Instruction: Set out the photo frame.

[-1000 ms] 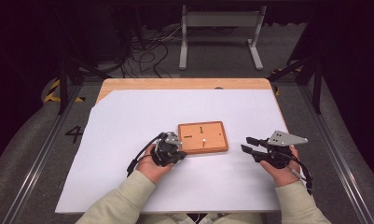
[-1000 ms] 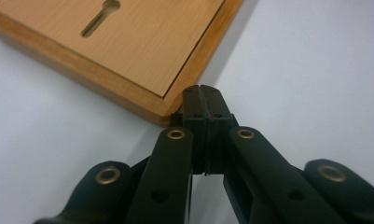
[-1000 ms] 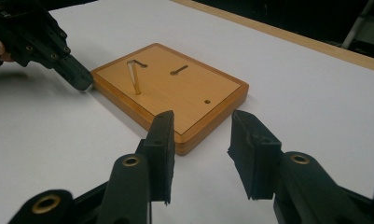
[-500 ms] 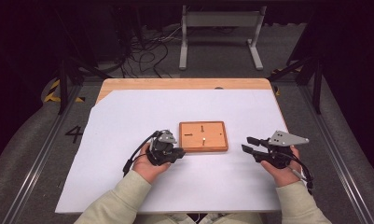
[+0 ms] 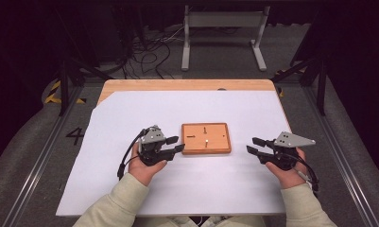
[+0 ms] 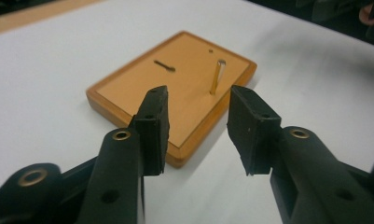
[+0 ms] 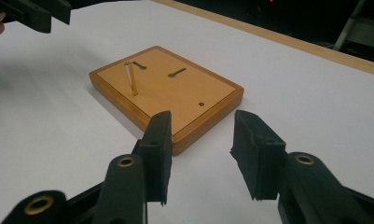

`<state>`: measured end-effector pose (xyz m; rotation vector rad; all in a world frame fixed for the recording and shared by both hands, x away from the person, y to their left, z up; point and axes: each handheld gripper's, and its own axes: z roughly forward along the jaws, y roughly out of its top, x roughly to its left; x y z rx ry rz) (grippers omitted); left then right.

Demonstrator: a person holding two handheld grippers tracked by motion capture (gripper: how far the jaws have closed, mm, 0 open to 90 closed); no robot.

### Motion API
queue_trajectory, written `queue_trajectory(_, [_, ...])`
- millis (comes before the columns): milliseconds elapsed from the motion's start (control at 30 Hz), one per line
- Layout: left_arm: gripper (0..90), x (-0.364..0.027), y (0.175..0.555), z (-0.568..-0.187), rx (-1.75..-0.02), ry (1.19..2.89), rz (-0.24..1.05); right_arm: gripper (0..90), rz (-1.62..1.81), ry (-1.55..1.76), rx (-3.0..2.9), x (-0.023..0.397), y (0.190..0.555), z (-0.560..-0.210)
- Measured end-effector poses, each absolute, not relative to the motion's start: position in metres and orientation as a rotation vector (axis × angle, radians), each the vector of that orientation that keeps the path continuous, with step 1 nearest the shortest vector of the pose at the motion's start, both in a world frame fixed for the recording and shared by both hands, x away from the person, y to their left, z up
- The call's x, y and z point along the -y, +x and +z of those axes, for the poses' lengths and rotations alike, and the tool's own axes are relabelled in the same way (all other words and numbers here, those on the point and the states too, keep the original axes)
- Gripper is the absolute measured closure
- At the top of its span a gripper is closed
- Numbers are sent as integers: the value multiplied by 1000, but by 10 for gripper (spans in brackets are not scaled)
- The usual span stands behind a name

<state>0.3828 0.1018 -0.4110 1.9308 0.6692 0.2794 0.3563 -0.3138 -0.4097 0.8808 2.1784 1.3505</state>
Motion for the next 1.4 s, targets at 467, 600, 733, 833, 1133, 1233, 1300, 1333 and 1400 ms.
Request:
queue_trajectory(467, [477,-94,396,-413,-707,1908,254,546,1352,902,-2164,317,359,-411])
queue_trajectory(600, [494,-87,401,-412,-680,1888,251,544,1349,908,-2164,318,359,-411])
queue_trajectory(733, [464,-77,408,-414,-637,1872,252,544,1351,907,-2162,318,359,-411])
queue_trajectory(833, [466,-71,412,-414,-630,1867,248,545,1356,903,-2160,318,360,-411])
queue_trajectory(1133, [467,-53,424,-424,-634,1820,197,544,1359,895,-2168,318,362,-412])
queue_trajectory(1233, [461,-49,426,-427,-644,1820,175,544,1358,896,-2168,318,362,-412])
queue_trajectory(1300, [459,-45,427,-430,-646,1829,174,544,1359,897,-2168,317,361,-412])
queue_trajectory(1333, [461,-44,427,-432,-646,1842,173,544,1360,896,-2168,317,361,-412])
queue_trajectory(1400, [463,-42,427,-434,-639,1865,174,544,1359,897,-2168,318,360,-412])
